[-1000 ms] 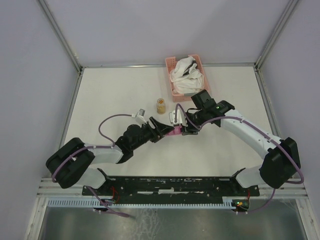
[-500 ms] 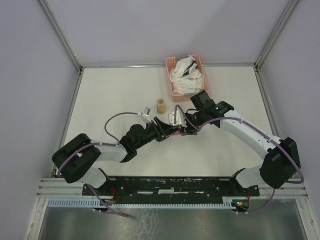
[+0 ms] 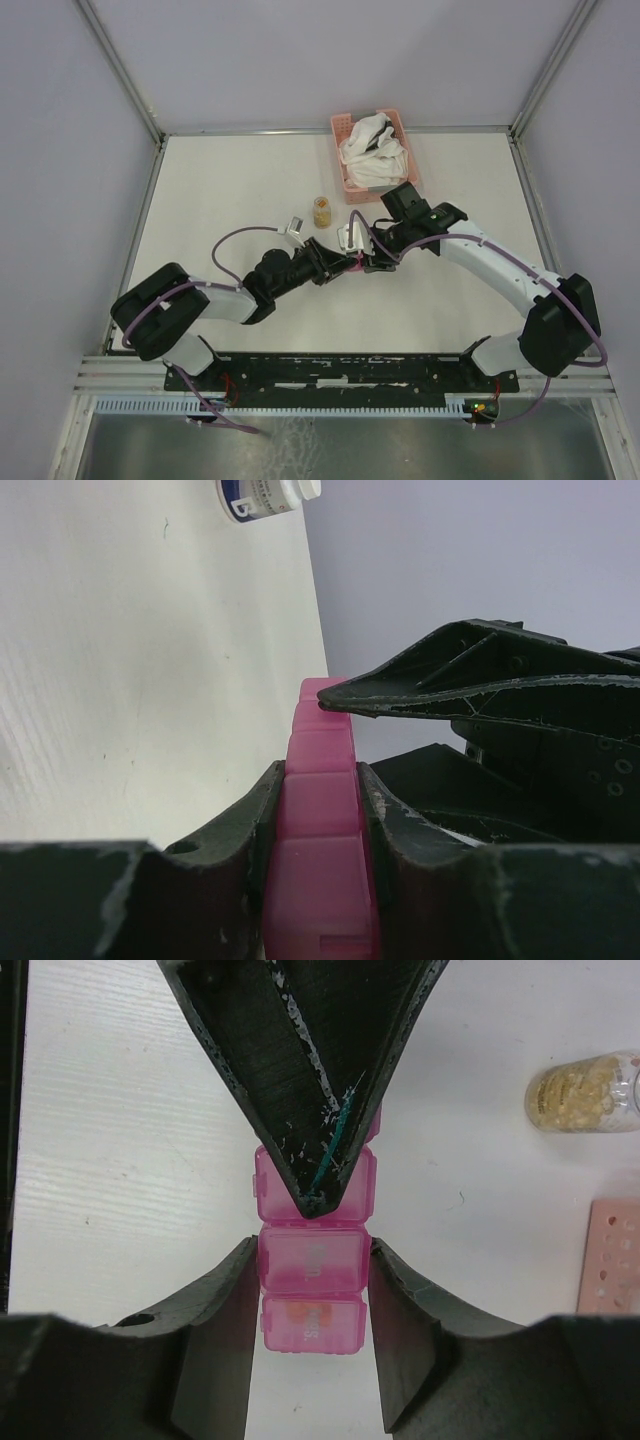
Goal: Sort the pills into containers
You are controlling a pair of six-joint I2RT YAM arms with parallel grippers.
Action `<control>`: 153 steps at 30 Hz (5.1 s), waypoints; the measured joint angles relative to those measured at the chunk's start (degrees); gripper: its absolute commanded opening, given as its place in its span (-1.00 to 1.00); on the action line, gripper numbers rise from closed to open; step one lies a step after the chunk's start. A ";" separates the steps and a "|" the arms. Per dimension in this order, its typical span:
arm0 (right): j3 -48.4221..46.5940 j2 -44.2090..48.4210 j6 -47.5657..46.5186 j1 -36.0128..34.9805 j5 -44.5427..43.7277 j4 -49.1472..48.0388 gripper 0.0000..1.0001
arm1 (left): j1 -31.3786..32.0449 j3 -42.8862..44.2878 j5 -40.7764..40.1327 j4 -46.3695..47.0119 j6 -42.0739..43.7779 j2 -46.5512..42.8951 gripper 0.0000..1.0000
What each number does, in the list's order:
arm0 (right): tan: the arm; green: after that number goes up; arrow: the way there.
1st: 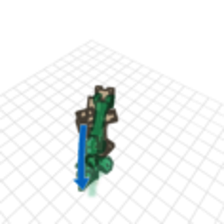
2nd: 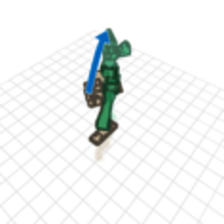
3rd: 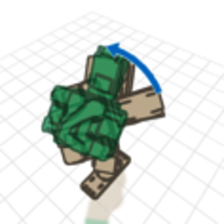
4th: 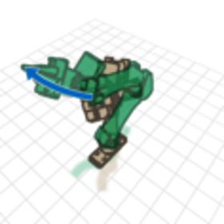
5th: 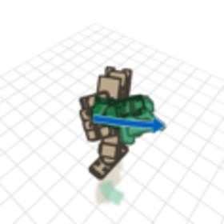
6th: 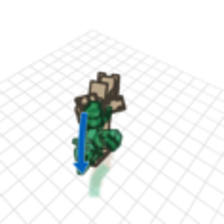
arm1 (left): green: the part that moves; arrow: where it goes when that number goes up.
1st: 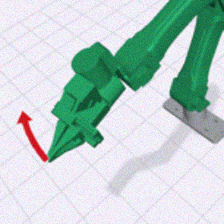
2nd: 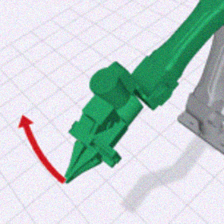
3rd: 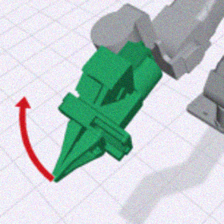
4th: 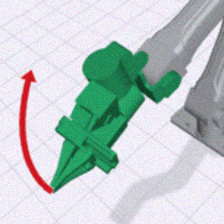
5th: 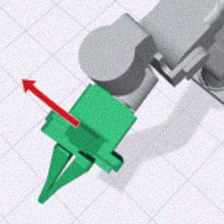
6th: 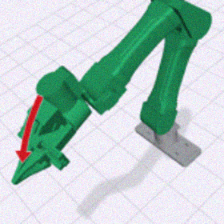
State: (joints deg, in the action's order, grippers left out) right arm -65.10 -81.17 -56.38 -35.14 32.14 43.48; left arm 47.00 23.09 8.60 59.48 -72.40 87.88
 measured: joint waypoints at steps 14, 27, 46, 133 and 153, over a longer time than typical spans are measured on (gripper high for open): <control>-6.16 -7.52 1.95 5.38 12.15 8.92 0.22 | 0.02 0.66 0.68 -7.58 6.25 -3.78 -0.95; -5.99 -4.79 9.20 8.57 8.61 4.94 0.55 | 0.11 0.72 2.10 -10.54 8.39 -3.89 -0.95; 3.96 1.29 4.48 1.29 3.13 -3.41 0.68 | 0.11 -1.38 1.60 -0.52 -2.01 0.70 -0.95; 2.58 -6.51 -6.78 16.68 12.50 6.86 0.71 | 0.09 2.91 0.98 8.37 3.17 21.40 -0.58; 7.80 -8.94 -17.20 13.86 4.94 3.72 0.67 | -0.13 4.22 -1.55 0.15 3.30 20.09 0.13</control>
State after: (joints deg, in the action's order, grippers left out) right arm -57.30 -90.11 -73.58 -21.28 37.08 47.20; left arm 46.87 27.31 7.05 59.64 -69.10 107.96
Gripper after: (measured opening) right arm 0.842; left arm 0.513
